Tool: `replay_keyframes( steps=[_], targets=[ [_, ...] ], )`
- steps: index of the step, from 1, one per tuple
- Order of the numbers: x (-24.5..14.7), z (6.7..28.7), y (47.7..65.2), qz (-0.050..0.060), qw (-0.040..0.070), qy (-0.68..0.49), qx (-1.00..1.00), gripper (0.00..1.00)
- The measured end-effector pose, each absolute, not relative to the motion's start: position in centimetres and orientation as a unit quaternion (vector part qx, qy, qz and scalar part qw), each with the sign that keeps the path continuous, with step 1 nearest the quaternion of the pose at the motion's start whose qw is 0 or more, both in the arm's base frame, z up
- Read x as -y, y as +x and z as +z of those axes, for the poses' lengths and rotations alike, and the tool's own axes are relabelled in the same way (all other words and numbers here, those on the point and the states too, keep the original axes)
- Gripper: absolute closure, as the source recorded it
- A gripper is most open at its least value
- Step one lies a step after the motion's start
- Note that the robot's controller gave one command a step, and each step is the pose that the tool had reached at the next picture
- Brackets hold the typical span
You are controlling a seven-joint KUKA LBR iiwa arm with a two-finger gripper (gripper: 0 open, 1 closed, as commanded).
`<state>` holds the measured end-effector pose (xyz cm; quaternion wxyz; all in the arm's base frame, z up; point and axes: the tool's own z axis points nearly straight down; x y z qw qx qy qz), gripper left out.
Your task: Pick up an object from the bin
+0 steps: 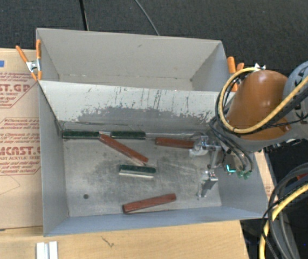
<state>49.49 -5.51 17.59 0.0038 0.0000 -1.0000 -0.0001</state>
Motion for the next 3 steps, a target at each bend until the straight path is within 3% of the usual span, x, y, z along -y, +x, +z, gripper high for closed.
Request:
replay_keyframes(
  steps=[1,2,3],
  targets=[
    [5.5,18.0,49.7,0.0,0.0,0.0,1.0,0.0],
    [0.9,8.6,48.1,0.0,0.001,-0.037,0.999,1.0],
    [1.0,8.6,48.1,0.0,0.001,-0.037,0.999,1.0]
  ],
)
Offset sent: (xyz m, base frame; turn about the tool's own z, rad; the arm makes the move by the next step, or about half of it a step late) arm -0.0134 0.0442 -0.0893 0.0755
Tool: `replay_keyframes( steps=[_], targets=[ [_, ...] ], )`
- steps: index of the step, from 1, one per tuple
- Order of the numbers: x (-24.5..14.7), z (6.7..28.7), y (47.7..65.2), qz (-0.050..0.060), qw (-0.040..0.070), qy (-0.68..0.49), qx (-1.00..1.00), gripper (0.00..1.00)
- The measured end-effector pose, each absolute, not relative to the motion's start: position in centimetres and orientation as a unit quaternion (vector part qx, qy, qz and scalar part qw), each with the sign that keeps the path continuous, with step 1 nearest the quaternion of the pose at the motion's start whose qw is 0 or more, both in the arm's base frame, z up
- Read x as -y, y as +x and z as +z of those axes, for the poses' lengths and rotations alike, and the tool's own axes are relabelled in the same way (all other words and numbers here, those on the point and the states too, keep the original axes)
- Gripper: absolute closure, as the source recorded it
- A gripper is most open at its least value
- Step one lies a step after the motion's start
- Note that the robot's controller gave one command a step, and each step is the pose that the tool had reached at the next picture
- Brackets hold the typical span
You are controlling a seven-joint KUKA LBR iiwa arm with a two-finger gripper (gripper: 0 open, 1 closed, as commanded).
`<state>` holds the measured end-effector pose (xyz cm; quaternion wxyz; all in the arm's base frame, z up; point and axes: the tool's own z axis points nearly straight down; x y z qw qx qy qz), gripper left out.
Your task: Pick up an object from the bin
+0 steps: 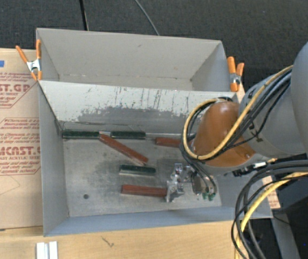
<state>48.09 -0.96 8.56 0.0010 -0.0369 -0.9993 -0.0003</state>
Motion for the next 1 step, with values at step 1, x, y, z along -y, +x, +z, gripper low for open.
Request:
replay_keyframes(
  steps=[1],
  targets=[
    [1.35,23.14,48.61,0.0,-0.001,-0.022,1.0,1.0]
  ],
)
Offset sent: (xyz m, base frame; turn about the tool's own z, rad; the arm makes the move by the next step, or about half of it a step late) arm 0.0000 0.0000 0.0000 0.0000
